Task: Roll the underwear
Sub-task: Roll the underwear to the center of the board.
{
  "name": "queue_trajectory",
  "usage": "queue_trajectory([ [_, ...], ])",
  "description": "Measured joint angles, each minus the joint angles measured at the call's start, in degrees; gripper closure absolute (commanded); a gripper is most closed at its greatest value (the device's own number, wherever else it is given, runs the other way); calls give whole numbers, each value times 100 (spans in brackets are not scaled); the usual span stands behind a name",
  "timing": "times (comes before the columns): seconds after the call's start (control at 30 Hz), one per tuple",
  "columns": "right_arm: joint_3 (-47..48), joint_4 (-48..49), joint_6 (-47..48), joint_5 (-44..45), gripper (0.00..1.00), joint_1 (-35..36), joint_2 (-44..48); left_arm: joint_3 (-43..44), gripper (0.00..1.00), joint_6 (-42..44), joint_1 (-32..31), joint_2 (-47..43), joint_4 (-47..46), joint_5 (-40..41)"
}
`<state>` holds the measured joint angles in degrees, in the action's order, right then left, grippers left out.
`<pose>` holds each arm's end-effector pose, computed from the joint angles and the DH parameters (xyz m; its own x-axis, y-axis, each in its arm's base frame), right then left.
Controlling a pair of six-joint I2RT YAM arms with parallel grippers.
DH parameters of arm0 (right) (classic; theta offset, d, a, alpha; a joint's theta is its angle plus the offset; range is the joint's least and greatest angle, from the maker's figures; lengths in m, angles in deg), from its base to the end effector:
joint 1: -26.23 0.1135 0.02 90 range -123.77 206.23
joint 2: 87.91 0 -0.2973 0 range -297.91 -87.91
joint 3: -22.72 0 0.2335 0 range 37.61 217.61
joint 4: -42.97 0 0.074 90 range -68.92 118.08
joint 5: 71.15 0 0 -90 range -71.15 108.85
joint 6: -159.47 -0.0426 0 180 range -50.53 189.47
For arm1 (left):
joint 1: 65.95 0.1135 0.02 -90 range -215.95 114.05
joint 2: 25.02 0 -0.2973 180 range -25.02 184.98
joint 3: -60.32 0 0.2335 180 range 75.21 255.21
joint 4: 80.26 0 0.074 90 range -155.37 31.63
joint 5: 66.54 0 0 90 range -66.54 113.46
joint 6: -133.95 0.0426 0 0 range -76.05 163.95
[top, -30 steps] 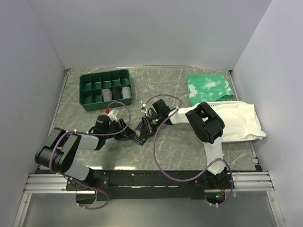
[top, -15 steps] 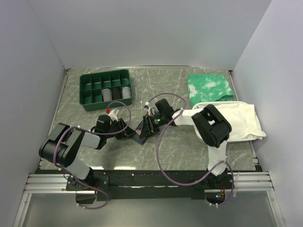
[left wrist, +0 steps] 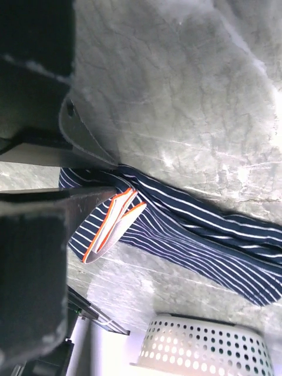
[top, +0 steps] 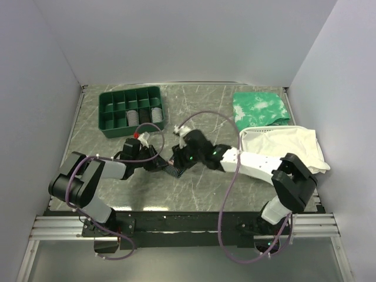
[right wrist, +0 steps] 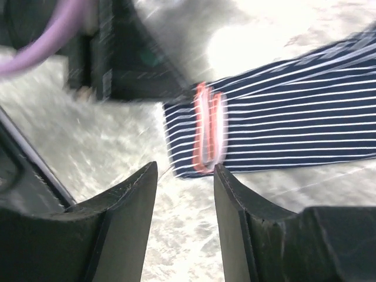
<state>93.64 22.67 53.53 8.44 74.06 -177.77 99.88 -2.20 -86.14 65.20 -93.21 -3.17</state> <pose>0.2158 0.2497 0.2617 -0.6343 -0.2980 -0.7133 -0.6746 0.6639 0.3226 0.2354 -0.1069 0.1617 -0.8602 -0.3705 -0.3503 0.0303 0.6487 -0.7605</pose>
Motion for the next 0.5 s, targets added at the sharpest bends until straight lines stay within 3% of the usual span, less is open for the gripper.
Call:
queue_trajectory([
  [0.17,42,-358,433,1340,47,1001,-59,295,80,-2,-48,-7,595,85],
  [0.5,470,-686,1075,2736,43,1631,-654,485,76,37,-129,-125,1165,203],
])
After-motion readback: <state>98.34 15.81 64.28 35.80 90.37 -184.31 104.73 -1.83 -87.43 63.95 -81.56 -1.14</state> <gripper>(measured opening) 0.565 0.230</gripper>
